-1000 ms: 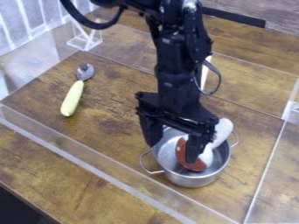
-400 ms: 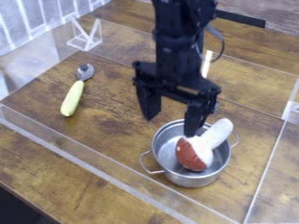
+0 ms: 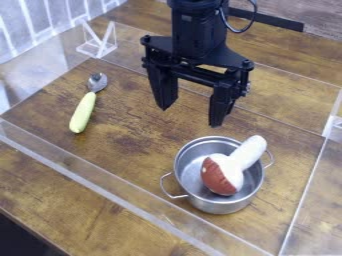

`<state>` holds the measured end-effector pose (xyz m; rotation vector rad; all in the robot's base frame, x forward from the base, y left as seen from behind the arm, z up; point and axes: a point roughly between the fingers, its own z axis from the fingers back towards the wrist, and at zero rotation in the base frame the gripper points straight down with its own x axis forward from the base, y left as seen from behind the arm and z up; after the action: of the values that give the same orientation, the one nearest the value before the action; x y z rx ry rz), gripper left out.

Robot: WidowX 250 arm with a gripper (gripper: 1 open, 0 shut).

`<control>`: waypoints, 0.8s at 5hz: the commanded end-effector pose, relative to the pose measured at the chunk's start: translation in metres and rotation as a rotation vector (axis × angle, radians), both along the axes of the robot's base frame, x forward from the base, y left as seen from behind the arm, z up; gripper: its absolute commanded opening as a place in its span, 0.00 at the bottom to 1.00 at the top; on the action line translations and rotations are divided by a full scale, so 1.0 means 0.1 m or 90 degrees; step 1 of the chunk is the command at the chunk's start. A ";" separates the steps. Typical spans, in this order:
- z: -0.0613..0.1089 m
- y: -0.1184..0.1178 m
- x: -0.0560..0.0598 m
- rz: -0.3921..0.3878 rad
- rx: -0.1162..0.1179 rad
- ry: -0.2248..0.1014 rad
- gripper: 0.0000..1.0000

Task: Put the mushroom in the silver pot

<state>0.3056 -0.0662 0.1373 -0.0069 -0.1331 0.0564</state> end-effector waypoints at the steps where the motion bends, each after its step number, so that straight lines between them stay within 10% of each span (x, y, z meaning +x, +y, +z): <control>1: 0.21 -0.14 -0.10 0.028 -0.004 -0.033 1.00; 4: 0.09 -0.11 0.06 -0.059 0.009 -0.004 1.00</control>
<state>0.3069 -0.0800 0.1294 0.0092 -0.0864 -0.0440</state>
